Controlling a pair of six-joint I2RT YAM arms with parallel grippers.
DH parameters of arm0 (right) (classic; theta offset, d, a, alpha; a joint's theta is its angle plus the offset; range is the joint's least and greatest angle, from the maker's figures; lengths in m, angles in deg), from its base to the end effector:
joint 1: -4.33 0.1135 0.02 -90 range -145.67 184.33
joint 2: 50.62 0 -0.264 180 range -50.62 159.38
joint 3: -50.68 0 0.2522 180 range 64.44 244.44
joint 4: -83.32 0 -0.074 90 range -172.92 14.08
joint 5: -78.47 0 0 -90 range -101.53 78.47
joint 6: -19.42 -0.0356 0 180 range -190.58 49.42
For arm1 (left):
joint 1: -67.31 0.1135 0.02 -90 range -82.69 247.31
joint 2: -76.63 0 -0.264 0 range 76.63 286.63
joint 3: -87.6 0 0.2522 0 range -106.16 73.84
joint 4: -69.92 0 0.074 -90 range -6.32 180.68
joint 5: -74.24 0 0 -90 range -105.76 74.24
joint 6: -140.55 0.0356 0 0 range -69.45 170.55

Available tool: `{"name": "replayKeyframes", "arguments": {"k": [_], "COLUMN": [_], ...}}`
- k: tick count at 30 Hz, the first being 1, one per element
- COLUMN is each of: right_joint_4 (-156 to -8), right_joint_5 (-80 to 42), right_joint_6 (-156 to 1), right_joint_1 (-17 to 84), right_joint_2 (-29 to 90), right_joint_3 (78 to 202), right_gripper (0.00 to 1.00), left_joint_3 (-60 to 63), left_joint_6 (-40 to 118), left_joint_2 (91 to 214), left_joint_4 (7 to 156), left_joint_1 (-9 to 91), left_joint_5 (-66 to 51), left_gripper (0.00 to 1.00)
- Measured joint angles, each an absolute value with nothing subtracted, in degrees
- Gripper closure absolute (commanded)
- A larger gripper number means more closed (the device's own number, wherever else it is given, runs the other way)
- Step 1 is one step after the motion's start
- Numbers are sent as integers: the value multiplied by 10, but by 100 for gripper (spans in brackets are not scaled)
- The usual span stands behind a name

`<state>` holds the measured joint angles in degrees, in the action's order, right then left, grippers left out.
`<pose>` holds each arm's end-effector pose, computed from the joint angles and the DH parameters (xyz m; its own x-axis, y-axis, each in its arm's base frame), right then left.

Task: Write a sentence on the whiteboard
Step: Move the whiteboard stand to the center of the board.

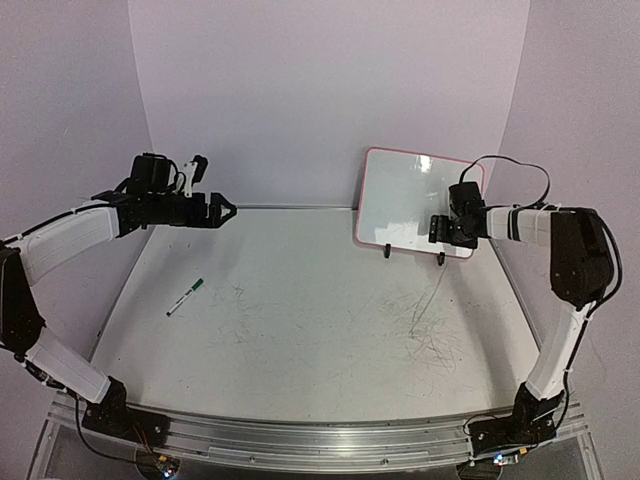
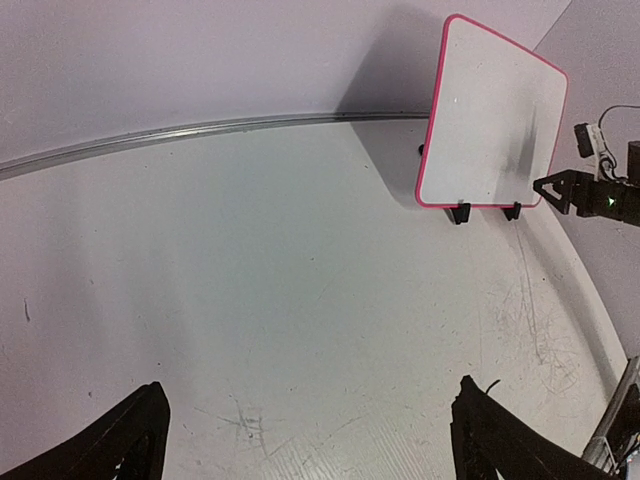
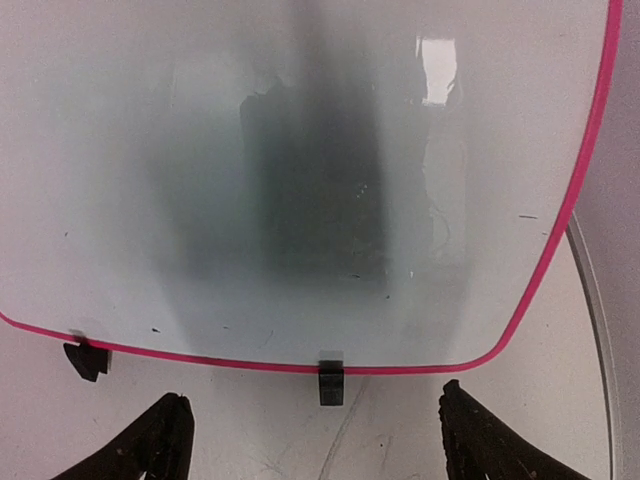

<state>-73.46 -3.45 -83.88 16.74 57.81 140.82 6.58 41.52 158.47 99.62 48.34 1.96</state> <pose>0.4159 0.0864 0.2124 -0.6552 0.0890 -0.7502 0.0419 0.9958 0.0816 0.3063 -0.1168 0.3164 -0.5618 0.0350 -0.8265 0.4753 0.8314 -0.2879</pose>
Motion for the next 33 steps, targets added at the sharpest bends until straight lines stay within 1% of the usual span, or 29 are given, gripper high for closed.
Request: {"name": "replayKeyframes", "arguments": {"k": [5,8,10,12,17,26,33], "right_joint_4": [-728,-726,-727,-729,-728,-723,-725], "right_joint_5": [-35,-36,-37,-37,-45,-54,-62], "right_joint_6": [-855,-862,-867,-869,-879,-895,-907], "right_joint_1": [167,167,167,166,159,146,146], "right_joint_2": [618,633,643,654,678,702,718], "right_joint_3": [1411,1410,1410,1410,1410,1441,1450], "right_gripper": [25,34,42,44,46,60,78], "left_joint_3": [73,73,73,73,79,80,84], "left_joint_6": [416,416,416,415,415,415,416], "left_joint_2": [1574,1571,1571,1571,1571,1571,1571], "left_joint_4": [991,980,976,975,971,966,966], "left_joint_1": [481,481,481,481,479,477,477], "left_joint_5": [15,16,16,16,16,16,14], "left_gripper": [0,0,1,0,1,1,1]}}
